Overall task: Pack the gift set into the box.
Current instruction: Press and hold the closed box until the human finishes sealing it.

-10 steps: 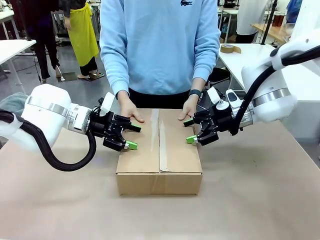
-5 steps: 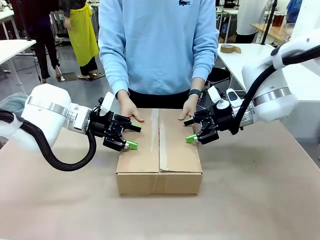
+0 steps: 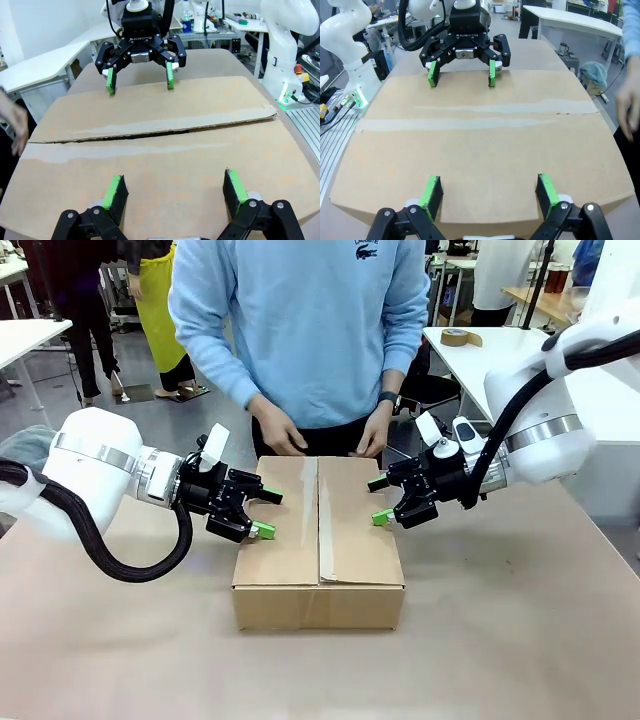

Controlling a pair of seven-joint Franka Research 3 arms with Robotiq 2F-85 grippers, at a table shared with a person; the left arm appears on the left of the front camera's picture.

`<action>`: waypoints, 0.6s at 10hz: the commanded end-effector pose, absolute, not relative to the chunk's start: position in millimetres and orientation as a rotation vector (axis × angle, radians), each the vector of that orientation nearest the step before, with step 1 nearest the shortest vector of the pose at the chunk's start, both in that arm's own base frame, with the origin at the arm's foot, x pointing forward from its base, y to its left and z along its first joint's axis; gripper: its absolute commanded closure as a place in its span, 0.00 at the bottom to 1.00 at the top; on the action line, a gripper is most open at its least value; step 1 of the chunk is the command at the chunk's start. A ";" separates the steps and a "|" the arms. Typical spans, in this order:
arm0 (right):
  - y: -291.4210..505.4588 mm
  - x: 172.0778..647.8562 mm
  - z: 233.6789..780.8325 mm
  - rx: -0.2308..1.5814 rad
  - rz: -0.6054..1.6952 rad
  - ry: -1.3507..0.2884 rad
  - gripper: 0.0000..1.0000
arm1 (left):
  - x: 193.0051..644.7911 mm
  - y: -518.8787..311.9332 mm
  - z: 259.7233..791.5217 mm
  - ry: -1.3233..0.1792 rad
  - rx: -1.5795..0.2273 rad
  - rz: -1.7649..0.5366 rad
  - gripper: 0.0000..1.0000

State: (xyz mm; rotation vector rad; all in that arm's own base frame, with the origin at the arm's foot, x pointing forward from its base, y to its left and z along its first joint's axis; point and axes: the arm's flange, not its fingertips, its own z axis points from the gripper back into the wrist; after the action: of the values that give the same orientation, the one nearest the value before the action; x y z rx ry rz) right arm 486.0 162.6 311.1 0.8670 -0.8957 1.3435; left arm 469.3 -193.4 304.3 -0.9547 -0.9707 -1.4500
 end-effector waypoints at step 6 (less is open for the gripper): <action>162.2 486.5 310.0 0.851 1.339 -0.894 0.00 | 467.2 -193.3 302.0 -0.973 -0.957 -1.457 0.00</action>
State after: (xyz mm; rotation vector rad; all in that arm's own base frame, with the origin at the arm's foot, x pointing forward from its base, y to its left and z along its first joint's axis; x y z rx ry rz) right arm 486.0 162.6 311.2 0.8669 -0.8957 1.3435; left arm 469.3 -193.4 304.3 -0.9547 -0.9708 -1.4501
